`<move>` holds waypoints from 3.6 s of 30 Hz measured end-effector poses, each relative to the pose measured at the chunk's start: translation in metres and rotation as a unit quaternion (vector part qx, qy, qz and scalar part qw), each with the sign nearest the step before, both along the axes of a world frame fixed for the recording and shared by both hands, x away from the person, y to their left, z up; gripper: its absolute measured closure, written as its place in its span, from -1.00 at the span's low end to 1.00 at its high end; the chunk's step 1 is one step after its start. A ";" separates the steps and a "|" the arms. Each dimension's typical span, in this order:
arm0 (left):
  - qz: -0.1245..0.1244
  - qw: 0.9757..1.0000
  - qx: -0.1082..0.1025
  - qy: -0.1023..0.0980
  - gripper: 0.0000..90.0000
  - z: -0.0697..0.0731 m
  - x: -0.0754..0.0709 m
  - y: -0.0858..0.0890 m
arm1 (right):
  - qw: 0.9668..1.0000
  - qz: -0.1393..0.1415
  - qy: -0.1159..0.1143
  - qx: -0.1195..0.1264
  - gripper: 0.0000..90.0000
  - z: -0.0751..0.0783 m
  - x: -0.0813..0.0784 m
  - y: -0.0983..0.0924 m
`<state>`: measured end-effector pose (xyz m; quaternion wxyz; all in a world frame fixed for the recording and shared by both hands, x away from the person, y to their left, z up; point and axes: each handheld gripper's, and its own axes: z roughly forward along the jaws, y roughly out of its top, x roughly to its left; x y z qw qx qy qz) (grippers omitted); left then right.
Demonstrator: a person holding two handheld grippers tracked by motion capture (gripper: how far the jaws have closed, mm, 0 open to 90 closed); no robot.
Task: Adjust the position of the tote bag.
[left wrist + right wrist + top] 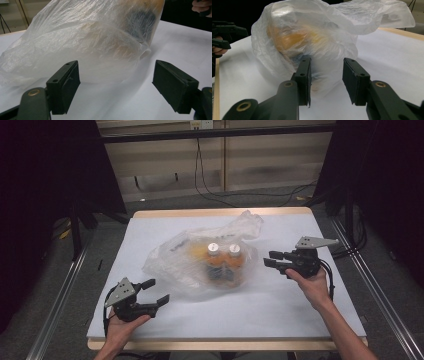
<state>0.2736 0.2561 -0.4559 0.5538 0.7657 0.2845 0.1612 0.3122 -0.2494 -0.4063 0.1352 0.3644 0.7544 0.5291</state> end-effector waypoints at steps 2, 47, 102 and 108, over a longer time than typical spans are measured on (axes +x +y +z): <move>-0.004 1.000 -0.004 -0.001 -0.56 0.000 0.001 0.000 | 1.000 -0.002 0.002 -0.003 0.31 0.001 0.005 0.001; -0.003 1.000 0.006 0.007 -0.63 -0.003 0.002 0.005 | 0.995 -0.034 0.042 -0.080 -0.14 0.034 0.142 0.024; 0.026 0.999 -0.023 0.013 -0.56 0.004 0.005 0.017 | 0.999 0.018 -0.037 0.008 1.00 0.066 0.100 0.034; 0.042 0.998 -0.032 0.014 -0.48 0.014 0.012 0.022 | 0.998 0.020 -0.053 0.010 1.00 0.081 0.095 0.035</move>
